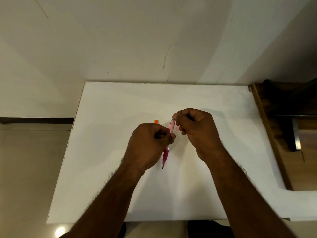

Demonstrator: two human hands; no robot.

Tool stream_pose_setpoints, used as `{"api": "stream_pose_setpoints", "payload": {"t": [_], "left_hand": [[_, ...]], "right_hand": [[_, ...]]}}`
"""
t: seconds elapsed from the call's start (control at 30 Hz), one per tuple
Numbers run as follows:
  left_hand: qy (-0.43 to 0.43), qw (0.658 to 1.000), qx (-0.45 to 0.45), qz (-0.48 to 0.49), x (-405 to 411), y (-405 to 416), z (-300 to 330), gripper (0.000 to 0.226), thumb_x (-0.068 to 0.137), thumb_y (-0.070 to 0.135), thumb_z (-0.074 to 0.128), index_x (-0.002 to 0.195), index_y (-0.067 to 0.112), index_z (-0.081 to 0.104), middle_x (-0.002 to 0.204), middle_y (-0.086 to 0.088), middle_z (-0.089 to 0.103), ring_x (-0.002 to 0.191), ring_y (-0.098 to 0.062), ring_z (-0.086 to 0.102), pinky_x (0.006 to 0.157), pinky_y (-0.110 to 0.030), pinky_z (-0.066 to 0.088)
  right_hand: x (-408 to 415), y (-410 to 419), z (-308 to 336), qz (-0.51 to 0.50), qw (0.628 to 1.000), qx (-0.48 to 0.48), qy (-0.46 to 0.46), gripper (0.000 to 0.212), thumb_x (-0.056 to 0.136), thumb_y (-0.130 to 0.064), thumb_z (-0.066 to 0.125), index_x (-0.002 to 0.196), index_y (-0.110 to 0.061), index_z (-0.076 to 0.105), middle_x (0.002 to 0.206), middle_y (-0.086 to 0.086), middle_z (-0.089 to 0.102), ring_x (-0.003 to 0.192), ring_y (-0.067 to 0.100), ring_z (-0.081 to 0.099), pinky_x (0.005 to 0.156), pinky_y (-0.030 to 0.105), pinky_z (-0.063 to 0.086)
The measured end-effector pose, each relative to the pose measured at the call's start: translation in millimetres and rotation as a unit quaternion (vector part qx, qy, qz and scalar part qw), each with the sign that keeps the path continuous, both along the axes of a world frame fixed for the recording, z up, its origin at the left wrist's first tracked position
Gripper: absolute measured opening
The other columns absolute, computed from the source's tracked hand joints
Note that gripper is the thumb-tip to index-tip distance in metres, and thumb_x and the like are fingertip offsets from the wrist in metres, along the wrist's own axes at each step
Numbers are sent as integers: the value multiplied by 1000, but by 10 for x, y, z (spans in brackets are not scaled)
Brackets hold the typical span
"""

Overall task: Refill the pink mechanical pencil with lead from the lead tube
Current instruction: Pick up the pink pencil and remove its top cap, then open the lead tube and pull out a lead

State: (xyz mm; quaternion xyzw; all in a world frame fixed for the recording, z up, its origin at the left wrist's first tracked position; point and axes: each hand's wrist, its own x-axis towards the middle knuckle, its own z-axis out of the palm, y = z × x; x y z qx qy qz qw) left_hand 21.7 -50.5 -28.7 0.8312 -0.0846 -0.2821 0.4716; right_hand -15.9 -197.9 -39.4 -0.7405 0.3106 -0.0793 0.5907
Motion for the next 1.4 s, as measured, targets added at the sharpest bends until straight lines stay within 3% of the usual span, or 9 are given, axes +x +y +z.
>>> {"api": "stream_pose_setpoints", "payload": {"t": [0.2, 0.33, 0.47, 0.63, 0.73, 0.83, 0.97, 1.27, 1.4], "left_hand": [[19, 1000, -12, -9, -16, 36, -27, 14, 87, 31, 76, 79, 21, 82, 72, 5, 78, 69, -17, 76, 84, -42, 62], [24, 999, -29, 2, 6, 67, -55, 14, 86, 31, 76, 75, 22, 81, 72, 4, 79, 69, -18, 76, 84, -45, 62], [26, 999, -33, 5, 22, 69, -84, 13, 84, 32, 77, 74, 24, 81, 73, 5, 79, 68, -18, 76, 83, -45, 62], [33, 998, -50, 6, 24, 60, -87, 14, 85, 30, 77, 73, 23, 80, 74, 4, 79, 67, -20, 77, 81, -45, 63], [32, 998, -58, 11, 31, 70, -68, 16, 85, 31, 77, 73, 21, 80, 72, 1, 79, 65, -22, 76, 78, -45, 64], [34, 997, -70, 28, 43, 73, -51, 16, 85, 30, 78, 76, 17, 80, 69, -2, 78, 62, -20, 75, 73, -41, 65], [36, 995, -83, 45, 60, 55, -47, 15, 87, 25, 78, 83, 11, 80, 70, -6, 78, 64, -21, 76, 69, -36, 64], [49, 991, -99, 80, 74, 5, -93, 14, 85, 23, 80, 85, 9, 79, 72, -8, 78, 66, -23, 78, 74, -44, 65], [-97, 988, 46, 110, 153, 38, -190, 22, 84, 44, 76, 85, 22, 75, 72, 10, 72, 64, -7, 70, 66, -25, 55]], "right_hand": [[13, -91, -58, -89, 996, 12, -25, 13, 92, -21, 70, 82, -26, 76, 62, -15, 70, 58, 1, 63, 61, 25, 53], [-61, -196, -189, -78, 987, -132, 42, 12, 88, -30, 75, 81, -20, 77, 74, -8, 73, 75, 15, 70, 78, 36, 58], [-78, -136, -284, -35, 955, -275, 104, 20, 86, -35, 74, 70, -25, 69, 62, -19, 59, 67, 13, 62, 62, 23, 40], [-85, -91, -320, -13, 933, -336, 128, 21, 90, -37, 71, 78, -20, 75, 77, -4, 75, 72, 19, 67, 67, 27, 41], [-106, -130, -219, -38, 944, -313, 99, 21, 91, -38, 72, 81, -20, 77, 76, -5, 75, 75, 18, 70, 71, 28, 47], [-160, -197, -30, -67, 987, -144, 30, 15, 88, -34, 76, 80, -22, 78, 70, -7, 75, 66, 13, 72, 65, 32, 55], [-298, -64, 110, 78, 996, -8, 44, 7, 88, -22, 77, 81, -23, 78, 73, -2, 78, 65, 15, 75, 56, 21, 55], [-317, 0, 62, 124, 991, -4, 57, 13, 79, -13, 85, 86, -15, 74, 71, 2, 78, 64, 17, 76, 63, 33, 61], [-247, 50, -61, 103, 979, -142, 103, 17, 76, -30, 88, 81, -22, 74, 69, -7, 74, 66, 13, 72, 73, 35, 61]]}}
